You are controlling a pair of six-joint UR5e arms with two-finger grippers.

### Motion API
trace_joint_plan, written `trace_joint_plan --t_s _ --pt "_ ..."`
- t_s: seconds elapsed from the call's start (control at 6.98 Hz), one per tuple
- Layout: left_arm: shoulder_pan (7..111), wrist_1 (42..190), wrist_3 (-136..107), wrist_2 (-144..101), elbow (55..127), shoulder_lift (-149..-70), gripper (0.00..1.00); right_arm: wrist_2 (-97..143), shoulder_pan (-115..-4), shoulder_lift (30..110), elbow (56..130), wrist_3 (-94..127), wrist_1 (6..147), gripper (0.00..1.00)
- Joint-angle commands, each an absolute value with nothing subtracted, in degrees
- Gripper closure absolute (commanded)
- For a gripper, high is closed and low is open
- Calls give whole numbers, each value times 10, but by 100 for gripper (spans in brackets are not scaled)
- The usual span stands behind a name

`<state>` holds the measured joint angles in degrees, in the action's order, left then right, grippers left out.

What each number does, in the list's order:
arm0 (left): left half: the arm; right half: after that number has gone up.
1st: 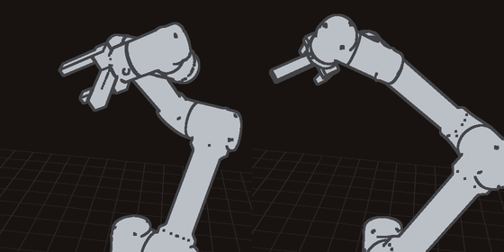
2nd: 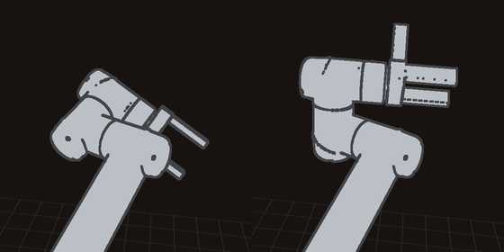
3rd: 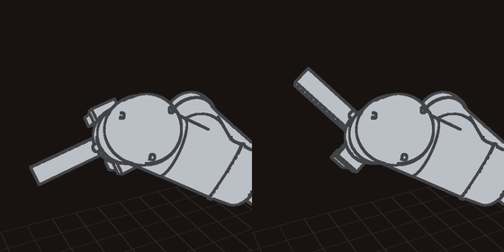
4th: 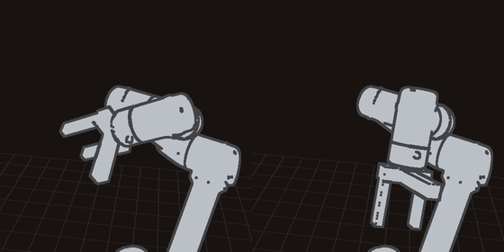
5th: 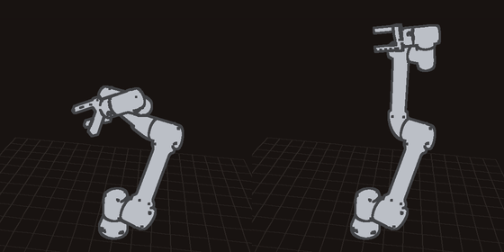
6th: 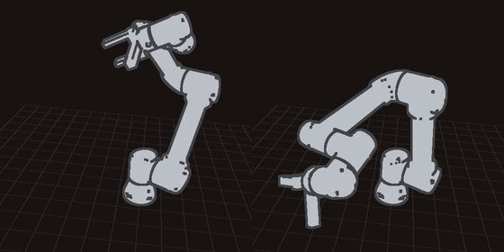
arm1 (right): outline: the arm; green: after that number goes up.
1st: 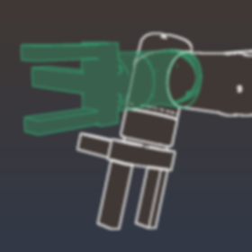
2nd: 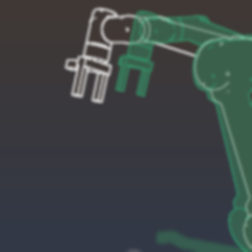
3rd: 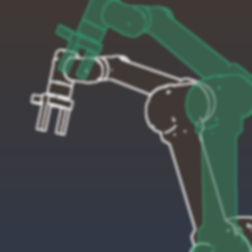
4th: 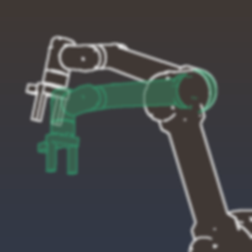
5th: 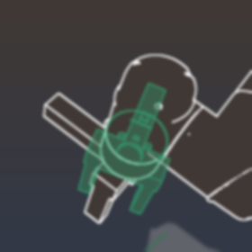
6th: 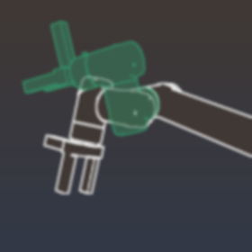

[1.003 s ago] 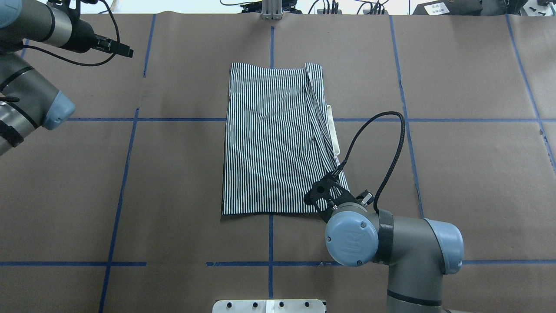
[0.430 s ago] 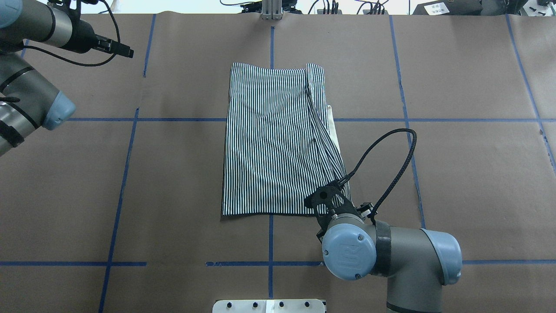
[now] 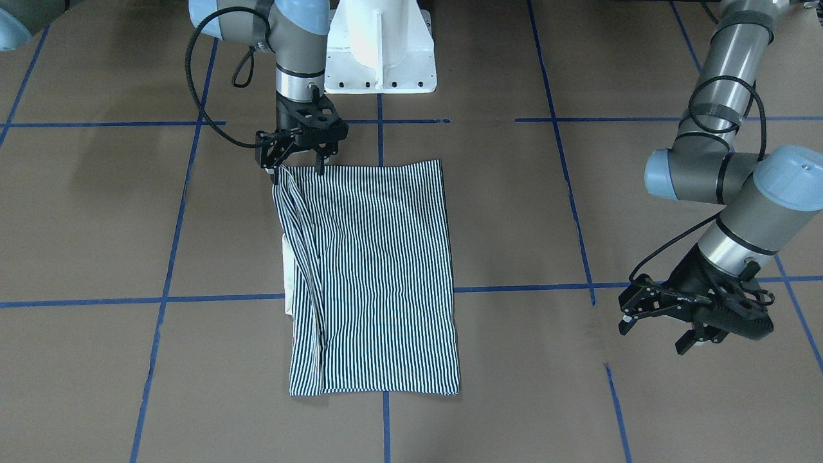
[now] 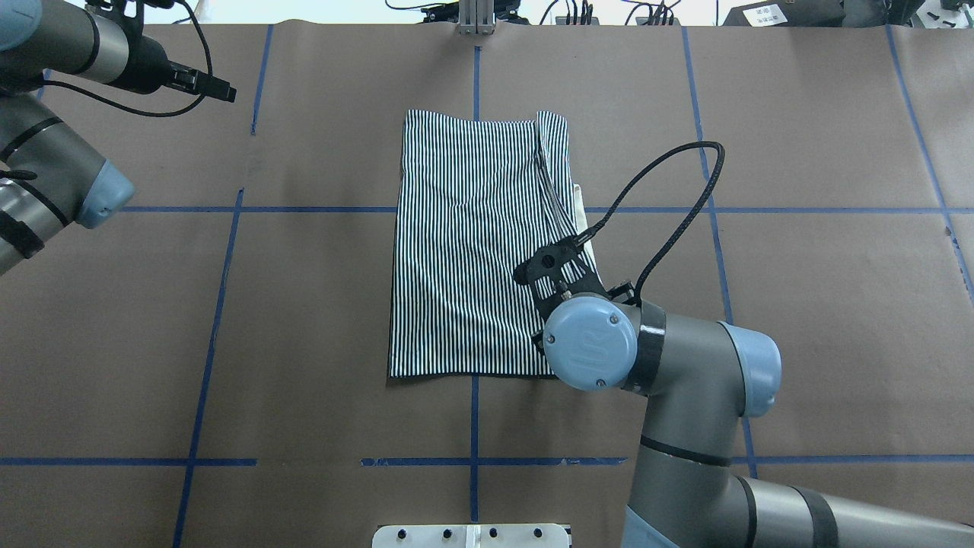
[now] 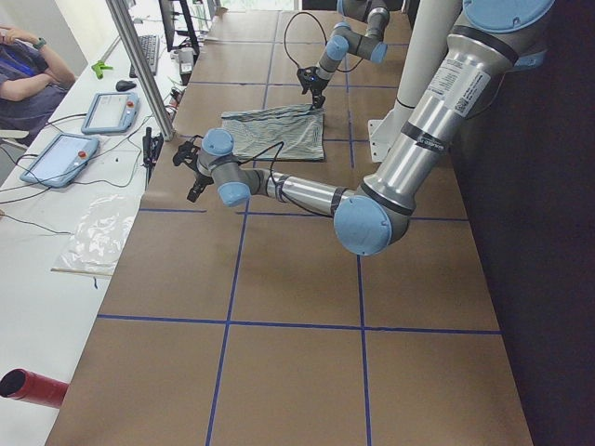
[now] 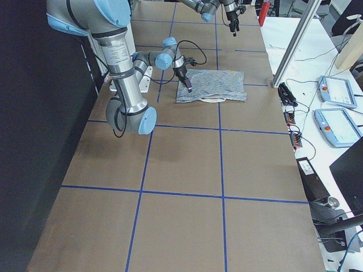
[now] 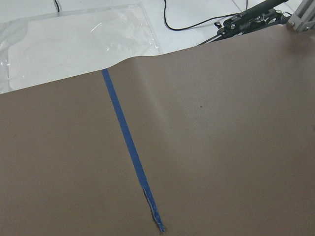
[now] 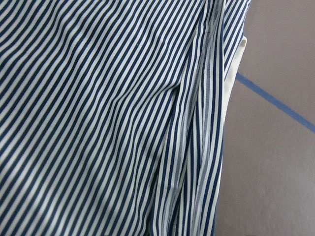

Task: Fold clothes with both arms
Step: 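Move the right gripper along the side edge toward the collar end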

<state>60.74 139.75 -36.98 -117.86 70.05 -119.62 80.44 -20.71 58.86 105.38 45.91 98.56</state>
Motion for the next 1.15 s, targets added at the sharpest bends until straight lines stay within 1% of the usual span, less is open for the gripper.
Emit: trace_joint_plan --t_s 0.0,0.29,0.72,1.0 --pt "606 1397 -371 -1179 700 -1196 0 844 -255 526 947 413 948 11" --pt "606 1397 -371 -1179 700 -1194 0 878 -255 533 944 366 953 15" --pt "606 1397 -371 -1179 700 -1194 0 882 -255 559 948 339 954 17" --pt "606 1397 -370 -1179 698 -1195 0 882 -255 560 947 337 954 18"
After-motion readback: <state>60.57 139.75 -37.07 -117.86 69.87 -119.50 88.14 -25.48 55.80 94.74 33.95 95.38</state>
